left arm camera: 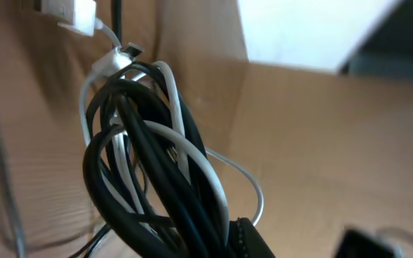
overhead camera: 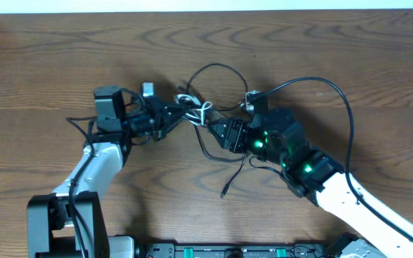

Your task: Untangle cables

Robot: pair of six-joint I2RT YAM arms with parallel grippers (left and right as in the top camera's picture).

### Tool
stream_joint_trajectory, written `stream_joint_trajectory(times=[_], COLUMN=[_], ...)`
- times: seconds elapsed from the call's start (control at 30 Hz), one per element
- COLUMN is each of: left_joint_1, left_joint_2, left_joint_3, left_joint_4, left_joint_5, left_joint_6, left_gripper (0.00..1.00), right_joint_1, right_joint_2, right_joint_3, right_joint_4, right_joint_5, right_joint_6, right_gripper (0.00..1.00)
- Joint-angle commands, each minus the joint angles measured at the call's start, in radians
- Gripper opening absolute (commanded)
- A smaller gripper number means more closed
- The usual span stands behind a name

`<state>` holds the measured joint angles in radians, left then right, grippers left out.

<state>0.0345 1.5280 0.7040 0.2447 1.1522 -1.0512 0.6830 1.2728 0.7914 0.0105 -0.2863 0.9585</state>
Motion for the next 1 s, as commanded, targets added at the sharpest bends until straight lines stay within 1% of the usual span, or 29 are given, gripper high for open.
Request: stream_joint_trajectory(times=[0.0, 0.13, 0.3, 0.37, 0.43, 0.47, 0.57, 0.6, 0.67, 0.73, 0.77, 0.87, 0.97], left_joint_1=[-0.04, -0.054, -0.065, -0.072, -0.08, -0.083, -0.094, -0.098, -0.103, -0.106, -0.11, -0.122, -0.144], left_joint_2=[-0.013, -0.013, -0.013, -0.013, -0.013, -0.013, -0.013, -0.013, -0.013, -0.013, -0.013, -0.013, -0.013], left_joint_3=[0.021, 0.021, 0.021, 0.021, 0.021, 0.021, 0.021, 0.021, 0.021, 0.021, 0.021, 0.021, 0.02], left_joint_4=[0.052, 0.053, 0.053, 0.054, 0.054, 0.054, 0.054, 0.055, 0.057, 0.057, 0.056, 0.056, 0.056], left_joint_5=[0.075, 0.076, 0.08, 0.098, 0.129, 0.147, 0.174, 0.176, 0.176, 0.176, 0.177, 0.191, 0.189], left_joint_6=[0.063, 0.063, 0.063, 0.064, 0.064, 0.064, 0.064, 0.064, 0.064, 0.071, 0.073, 0.075, 0.081], left_gripper=[0.08, 0.08, 0.08, 0.08, 0.08, 0.08, 0.08, 0.08, 0.08, 0.08, 0.08, 0.08, 0.08], right_joint_1=[-0.001, -0.011, -0.029, -0.035, -0.041, -0.047, -0.062, -0.066, -0.075, -0.091, -0.103, -0.152, -0.238], right_joint_2=[0.056, 0.126, 0.224, 0.259, 0.285, 0.296, 0.318, 0.322, 0.322, 0.322, 0.32, 0.293, 0.212], right_joint_3=[0.0, 0.0, 0.0, 0.0, 0.0, 0.0, 0.0, 0.0, 0.0, 0.0, 0.0, 0.0, 0.0], right_joint_4=[0.002, 0.059, 0.235, 0.312, 0.348, 0.365, 0.417, 0.433, 0.462, 0.522, 0.557, 0.653, 0.64], right_joint_5=[0.053, 0.06, 0.061, 0.092, 0.151, 0.163, 0.143, 0.134, 0.129, 0.116, 0.099, 0.049, 0.047], right_joint_6=[0.204, 0.243, 0.24, 0.207, 0.193, 0.195, 0.206, 0.208, 0.191, 0.124, 0.093, -0.017, -0.125], right_gripper=[0.54, 0.53, 0.53, 0.54, 0.54, 0.55, 0.54, 0.51, 0.41, 0.22, 0.17, 0.15, 0.14])
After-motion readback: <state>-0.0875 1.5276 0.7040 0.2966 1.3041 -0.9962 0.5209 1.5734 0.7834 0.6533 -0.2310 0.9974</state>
